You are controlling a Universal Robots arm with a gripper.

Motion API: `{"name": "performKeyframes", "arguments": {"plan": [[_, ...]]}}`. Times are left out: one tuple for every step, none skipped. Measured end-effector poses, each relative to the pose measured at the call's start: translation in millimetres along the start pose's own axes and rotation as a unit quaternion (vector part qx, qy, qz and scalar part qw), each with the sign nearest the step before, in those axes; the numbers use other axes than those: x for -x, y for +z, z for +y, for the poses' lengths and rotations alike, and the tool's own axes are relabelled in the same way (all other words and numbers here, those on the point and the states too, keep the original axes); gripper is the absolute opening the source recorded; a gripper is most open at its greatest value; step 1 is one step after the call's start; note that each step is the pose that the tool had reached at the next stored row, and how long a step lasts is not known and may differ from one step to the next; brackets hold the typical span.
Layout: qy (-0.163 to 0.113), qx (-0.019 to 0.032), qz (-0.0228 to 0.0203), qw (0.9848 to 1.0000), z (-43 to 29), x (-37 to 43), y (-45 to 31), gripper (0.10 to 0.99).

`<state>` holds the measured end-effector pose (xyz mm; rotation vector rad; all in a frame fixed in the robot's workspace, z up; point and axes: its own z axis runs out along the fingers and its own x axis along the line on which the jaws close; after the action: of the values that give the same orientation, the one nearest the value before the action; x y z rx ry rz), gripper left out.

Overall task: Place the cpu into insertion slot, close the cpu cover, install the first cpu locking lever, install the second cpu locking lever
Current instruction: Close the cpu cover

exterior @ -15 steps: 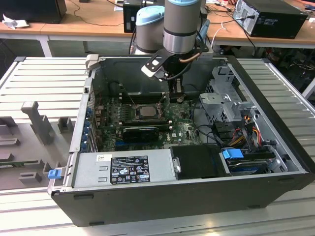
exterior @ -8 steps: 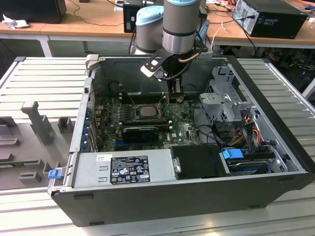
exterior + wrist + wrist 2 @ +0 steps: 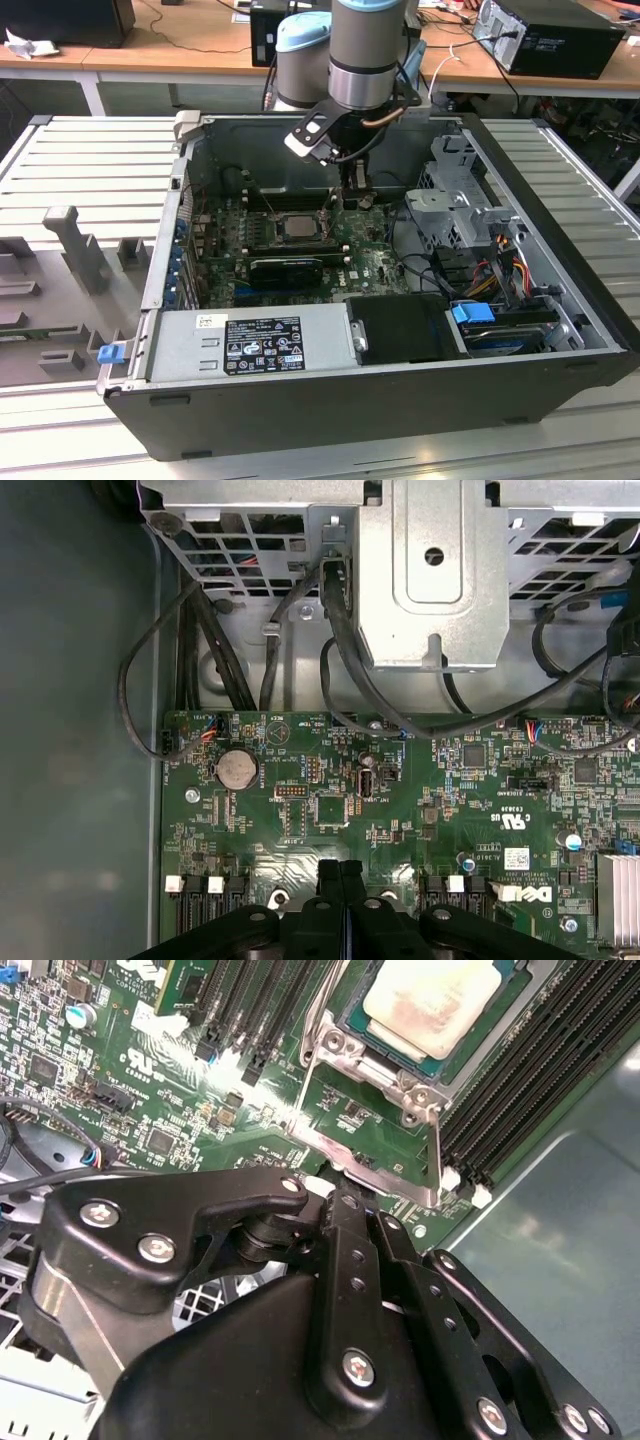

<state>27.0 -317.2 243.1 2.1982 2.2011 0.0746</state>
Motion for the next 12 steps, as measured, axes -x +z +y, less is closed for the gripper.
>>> {"name": "performKeyframes", "arguments": {"plan": [[0.0, 0.0, 0.0, 1.0, -0.5, 0.0, 0.0, 0.106], [0.0, 0.0, 0.0001, 1.0, -0.9, 0.0, 0.0, 0.106], [0.0, 0.0, 0.0, 1.0, -1.4, 0.0, -0.1, 0.106], [0.0, 0.0, 0.0, 1.0, -1.8, 0.0, -0.1, 0.106], [0.0, 0.0, 0.0, 1.0, -2.3, 0.0, -0.1, 0.106], [0.0, 0.0, 0.0, 1.0, -2.6, 0.0, -0.1, 0.106], [0.0, 0.0, 0.0, 1.0, -2.8, 0.0, -0.1, 0.106], [0.0, 0.0, 0.0, 1.0, -3.2, 0.0, -0.2, 0.106], [0.0, 0.0, 0.0001, 1.0, -3.4, 0.0, -0.2, 0.106], [0.0, 0.0, 0.0, 1.0, -3.4, 0.0, -0.2, 0.106], [0.0, 0.0, 0.0, 1.0, -3.5, 0.0, -0.2, 0.106], [0.0, 0.0, 0.0001, 1.0, -3.6, 0.0, -0.2, 0.106]]}}
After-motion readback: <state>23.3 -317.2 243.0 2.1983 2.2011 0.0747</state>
